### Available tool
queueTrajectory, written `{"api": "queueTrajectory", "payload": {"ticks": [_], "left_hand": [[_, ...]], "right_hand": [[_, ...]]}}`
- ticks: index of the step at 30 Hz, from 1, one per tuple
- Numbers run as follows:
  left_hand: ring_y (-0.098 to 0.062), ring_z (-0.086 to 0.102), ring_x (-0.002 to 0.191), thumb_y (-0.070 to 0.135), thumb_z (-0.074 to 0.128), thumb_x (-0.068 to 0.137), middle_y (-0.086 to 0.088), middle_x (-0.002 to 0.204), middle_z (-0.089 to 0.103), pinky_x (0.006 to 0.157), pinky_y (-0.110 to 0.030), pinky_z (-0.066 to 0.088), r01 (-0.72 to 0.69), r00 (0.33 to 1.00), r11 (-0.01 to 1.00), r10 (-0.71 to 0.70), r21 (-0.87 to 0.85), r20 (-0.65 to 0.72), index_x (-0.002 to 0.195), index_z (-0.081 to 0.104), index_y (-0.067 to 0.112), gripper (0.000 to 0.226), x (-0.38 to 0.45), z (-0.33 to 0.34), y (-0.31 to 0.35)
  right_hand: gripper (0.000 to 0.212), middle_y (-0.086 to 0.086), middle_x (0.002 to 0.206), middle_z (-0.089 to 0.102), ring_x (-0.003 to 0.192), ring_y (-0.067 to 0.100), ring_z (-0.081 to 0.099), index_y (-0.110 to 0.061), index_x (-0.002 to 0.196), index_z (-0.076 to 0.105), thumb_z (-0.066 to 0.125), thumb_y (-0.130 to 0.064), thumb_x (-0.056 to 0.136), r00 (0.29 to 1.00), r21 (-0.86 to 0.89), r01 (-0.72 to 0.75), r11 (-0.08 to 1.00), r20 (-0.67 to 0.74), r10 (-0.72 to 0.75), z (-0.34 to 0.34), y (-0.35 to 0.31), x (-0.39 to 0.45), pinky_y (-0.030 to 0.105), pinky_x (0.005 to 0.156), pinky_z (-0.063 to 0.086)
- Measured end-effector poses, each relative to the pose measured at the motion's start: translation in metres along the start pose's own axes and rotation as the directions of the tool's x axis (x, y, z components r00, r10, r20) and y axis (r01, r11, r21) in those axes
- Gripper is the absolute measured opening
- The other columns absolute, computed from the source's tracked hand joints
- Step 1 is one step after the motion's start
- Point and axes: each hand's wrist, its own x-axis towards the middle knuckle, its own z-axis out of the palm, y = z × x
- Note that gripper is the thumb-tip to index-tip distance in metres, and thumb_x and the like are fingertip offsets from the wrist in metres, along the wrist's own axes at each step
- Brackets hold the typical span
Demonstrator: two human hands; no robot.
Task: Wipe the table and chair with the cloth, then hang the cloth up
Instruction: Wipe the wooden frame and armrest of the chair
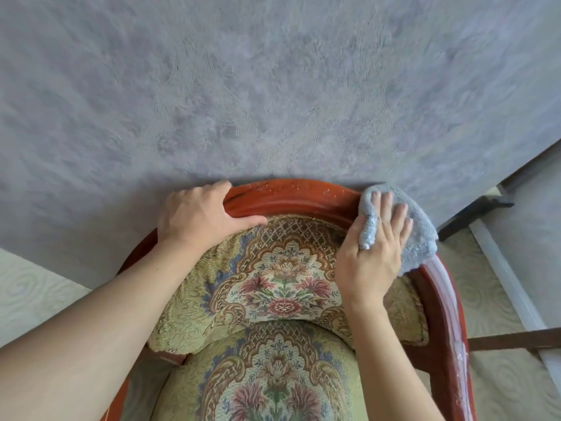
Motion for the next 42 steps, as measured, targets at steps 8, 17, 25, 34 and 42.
{"api": "queueTrajectory", "payload": {"ticks": [8, 17, 25, 34, 42], "left_hand": [[-0.036, 0.071, 0.064, 0.082, 0.041, 0.067, -0.012, 0.073, 0.073, 0.057, -0.034, 0.043, 0.009, 0.998, 1.0, -0.01, -0.014, -0.064, 0.076, 0.062, 0.02, 0.066, -0.004, -0.005, 0.004], [-0.029, 0.071, 0.061, 0.1, 0.043, 0.054, -0.006, 0.067, 0.072, 0.057, -0.032, 0.044, -0.002, 0.994, 0.999, -0.002, -0.036, -0.107, 0.075, 0.062, 0.025, 0.081, -0.004, 0.0, 0.001], [-0.023, 0.066, 0.056, 0.105, 0.034, 0.054, 0.003, 0.061, 0.064, 0.055, -0.026, 0.034, -0.013, 0.992, 1.0, 0.011, -0.011, -0.123, 0.069, 0.045, 0.027, 0.08, -0.004, 0.002, 0.0], [-0.042, 0.069, 0.067, 0.044, 0.048, 0.079, -0.018, 0.075, 0.072, 0.058, -0.037, 0.044, 0.014, 0.998, 0.999, -0.017, -0.034, -0.064, 0.078, 0.061, 0.015, 0.031, -0.004, -0.007, 0.003], [-0.028, 0.07, 0.059, 0.102, 0.036, 0.052, -0.006, 0.064, 0.071, 0.056, -0.029, 0.035, 0.019, 0.994, 0.999, -0.022, -0.034, -0.104, 0.078, 0.065, 0.023, 0.088, -0.004, -0.004, 0.003]], "right_hand": [[0.052, 0.015, 0.152, 0.043, 0.148, 0.037, 0.026, -0.002, 0.142, 0.051, 0.044, -0.023, 0.094, 0.848, 0.174, 0.453, 0.874, 0.219, -0.483, 0.05, -0.06, -0.026, 0.052, 0.123, 0.014], [0.049, 0.014, 0.152, 0.043, 0.146, 0.033, 0.033, -0.002, 0.142, 0.05, 0.045, -0.023, 0.099, 0.736, 0.046, 0.637, 0.77, 0.259, -0.625, 0.023, -0.016, 0.0, 0.05, 0.121, 0.023], [0.048, 0.016, 0.148, 0.047, 0.145, 0.034, 0.034, 0.0, 0.14, 0.052, 0.035, -0.021, 0.101, 0.981, -0.099, 0.188, 0.977, -0.027, -0.191, 0.001, 0.017, -0.001, 0.05, 0.122, 0.021], [0.049, 0.013, 0.149, 0.048, 0.147, 0.032, 0.032, -0.004, 0.139, 0.055, 0.046, -0.024, 0.096, 0.735, 0.231, 0.583, 0.779, 0.259, -0.626, 0.056, -0.071, -0.029, 0.05, 0.123, 0.018], [0.047, 0.012, 0.151, 0.046, 0.145, 0.03, 0.036, -0.005, 0.141, 0.053, 0.049, -0.022, 0.098, 0.693, -0.029, 0.702, 0.712, 0.26, -0.673, 0.022, -0.014, 0.016, 0.051, 0.119, 0.028]]}}
